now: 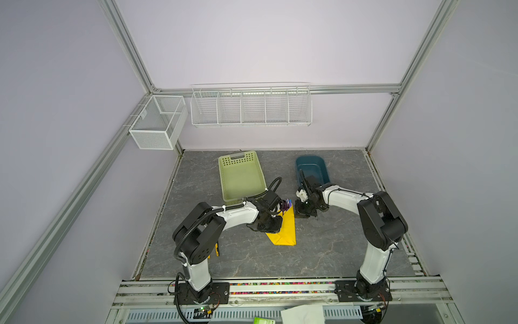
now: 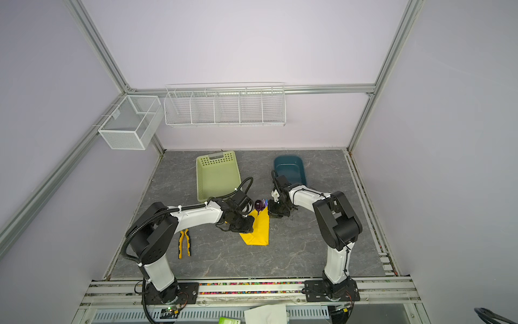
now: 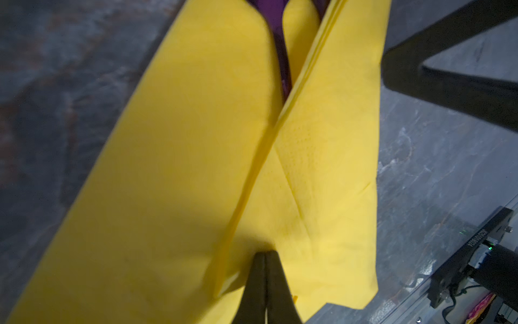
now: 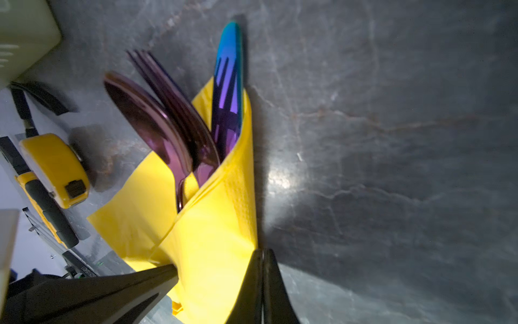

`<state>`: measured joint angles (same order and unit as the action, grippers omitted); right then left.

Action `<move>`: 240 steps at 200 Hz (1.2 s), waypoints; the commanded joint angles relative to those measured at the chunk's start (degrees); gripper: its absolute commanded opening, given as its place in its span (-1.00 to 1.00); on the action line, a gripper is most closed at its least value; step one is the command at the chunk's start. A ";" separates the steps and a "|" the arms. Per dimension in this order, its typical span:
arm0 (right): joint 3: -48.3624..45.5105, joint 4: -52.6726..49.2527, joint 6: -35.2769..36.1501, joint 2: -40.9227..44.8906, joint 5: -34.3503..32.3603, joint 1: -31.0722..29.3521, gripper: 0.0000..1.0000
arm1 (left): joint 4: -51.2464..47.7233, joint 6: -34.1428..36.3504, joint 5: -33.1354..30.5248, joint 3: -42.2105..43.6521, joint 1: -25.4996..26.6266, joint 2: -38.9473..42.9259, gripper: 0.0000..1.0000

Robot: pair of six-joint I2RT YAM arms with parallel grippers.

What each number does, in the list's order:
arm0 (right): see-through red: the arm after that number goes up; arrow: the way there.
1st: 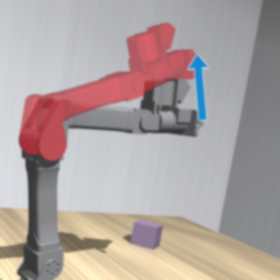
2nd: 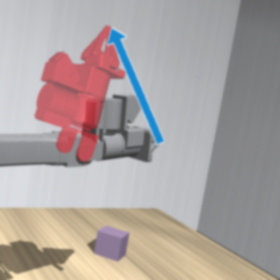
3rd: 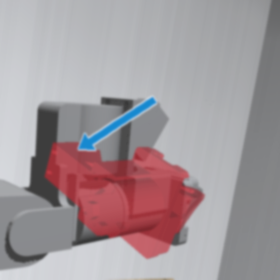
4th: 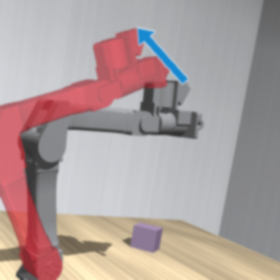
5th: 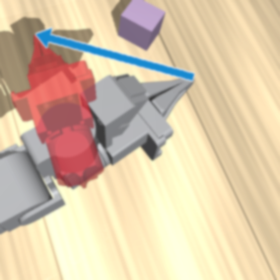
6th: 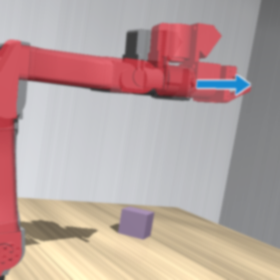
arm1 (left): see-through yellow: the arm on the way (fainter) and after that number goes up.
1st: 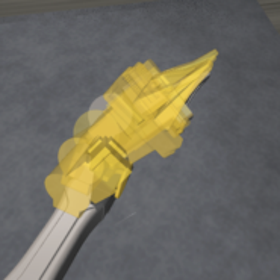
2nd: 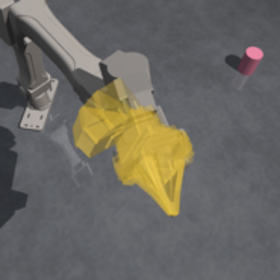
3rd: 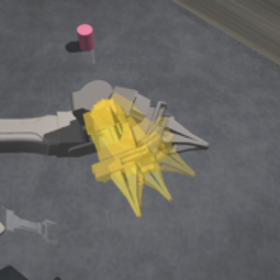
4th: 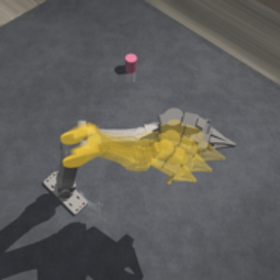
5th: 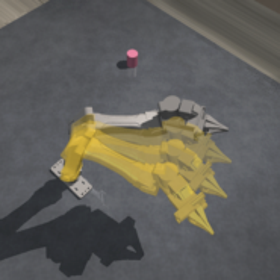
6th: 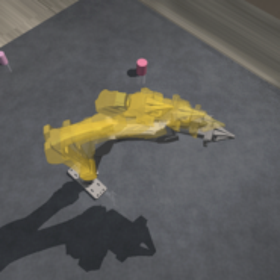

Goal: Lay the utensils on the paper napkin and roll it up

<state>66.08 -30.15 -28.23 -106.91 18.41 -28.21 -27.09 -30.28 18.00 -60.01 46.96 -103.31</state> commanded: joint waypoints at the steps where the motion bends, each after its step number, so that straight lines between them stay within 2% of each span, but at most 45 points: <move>1: 1.88 -1.11 0.84 2.69 -0.27 0.38 -0.87 | -2.88 0.75 -2.67 0.48 0.22 -0.56 -1.00; 83: 3.50 3.17 2.24 -2.97 2.61 0.61 -0.87 | -2.64 0.58 -2.66 0.81 0.24 -0.33 -1.00; 143: 3.83 -2.00 3.97 -4.40 -6.06 0.96 -0.87 | -2.29 0.40 -2.81 1.63 0.22 0.30 -1.00; 187: 5.45 -0.45 3.10 -1.56 -3.45 0.98 -0.87 | -2.22 0.32 -2.72 1.73 0.22 0.38 -1.00; 240: 8.69 0.35 3.18 -3.77 -1.55 0.96 -0.87 | -2.18 0.22 -2.79 1.79 0.24 0.41 -1.00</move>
<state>73.10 -29.56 -25.47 -110.50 15.94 -27.51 -26.83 -30.30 17.72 -59.72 46.96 -103.02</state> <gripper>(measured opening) 0.068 0.047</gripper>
